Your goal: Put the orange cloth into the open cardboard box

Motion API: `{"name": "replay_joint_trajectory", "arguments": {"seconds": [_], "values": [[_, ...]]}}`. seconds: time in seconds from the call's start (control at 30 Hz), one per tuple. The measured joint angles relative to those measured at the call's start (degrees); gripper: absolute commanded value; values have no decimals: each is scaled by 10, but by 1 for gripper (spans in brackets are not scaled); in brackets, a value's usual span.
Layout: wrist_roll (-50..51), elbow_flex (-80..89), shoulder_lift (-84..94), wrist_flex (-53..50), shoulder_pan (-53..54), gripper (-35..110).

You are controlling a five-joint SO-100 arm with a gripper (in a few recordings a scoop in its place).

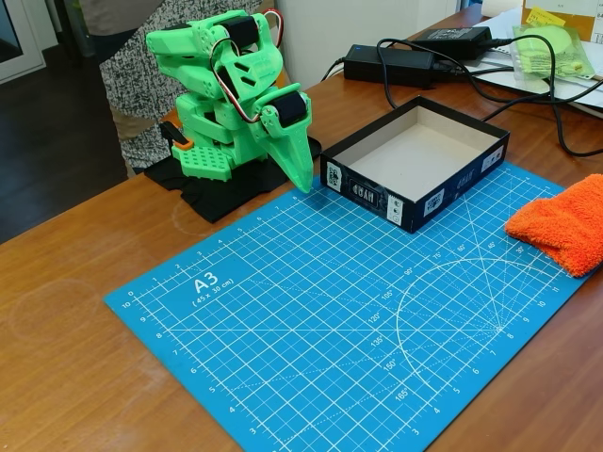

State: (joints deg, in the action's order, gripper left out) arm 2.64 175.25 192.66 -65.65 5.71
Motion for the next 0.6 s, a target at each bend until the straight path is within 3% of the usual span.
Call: {"name": "replay_joint_trajectory", "arguments": {"seconds": [0.6], "values": [[2, 0, 0, 0, -5, 0]]}}
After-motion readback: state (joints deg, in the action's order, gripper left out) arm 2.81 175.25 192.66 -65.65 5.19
